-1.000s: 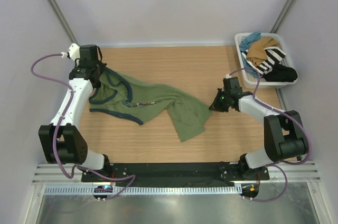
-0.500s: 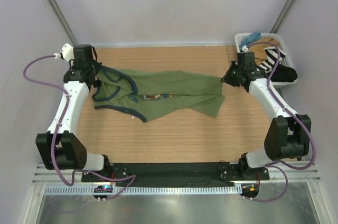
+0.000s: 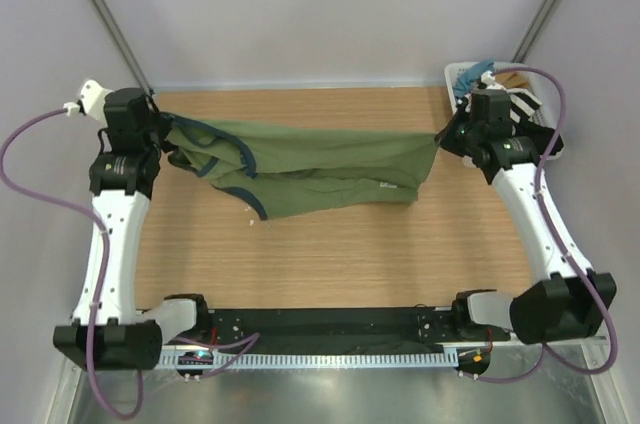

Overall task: Fold and stack the tank tops
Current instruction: Flatten the tank top out

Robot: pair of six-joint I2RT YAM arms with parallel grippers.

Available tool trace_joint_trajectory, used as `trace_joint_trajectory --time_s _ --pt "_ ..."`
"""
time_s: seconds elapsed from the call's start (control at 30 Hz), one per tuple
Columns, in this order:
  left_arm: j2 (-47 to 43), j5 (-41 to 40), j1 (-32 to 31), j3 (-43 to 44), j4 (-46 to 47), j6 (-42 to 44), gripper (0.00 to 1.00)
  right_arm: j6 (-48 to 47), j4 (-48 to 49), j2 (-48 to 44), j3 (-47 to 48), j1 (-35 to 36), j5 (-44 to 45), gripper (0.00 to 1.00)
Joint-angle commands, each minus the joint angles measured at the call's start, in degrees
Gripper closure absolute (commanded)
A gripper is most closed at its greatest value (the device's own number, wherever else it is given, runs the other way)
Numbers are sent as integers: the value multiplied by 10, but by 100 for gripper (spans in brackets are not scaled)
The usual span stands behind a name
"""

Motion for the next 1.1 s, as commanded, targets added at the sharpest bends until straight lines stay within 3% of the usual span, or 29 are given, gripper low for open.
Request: trace_joint_trajectory --time_s 0.0,0.33,0.43,0.57,0.77,0.97,1.07 --pt "-80 -27 5 36 -12 20 100 -27 -10 -72 58 -3 1 99" --pt "-279 -31 4 59 -102 18 100 -39 -37 -277 69 -3 -86 99" --pt "-322 -37 4 66 -119 11 100 -47 -46 -322 73 -2 -80 99" --pt "-312 -22 5 80 -137 -8 100 -57 -54 -361 96 -3 -35 99" --pt "-225 -8 5 15 -94 -30 100 -42 -85 -240 113 -2 15 99" --pt "-114 -21 5 -114 24 -87 100 -2 5 -65 49 -4 25 99" --pt "-14 -14 4 -155 84 -127 100 22 72 49 31 -10 -6 99"
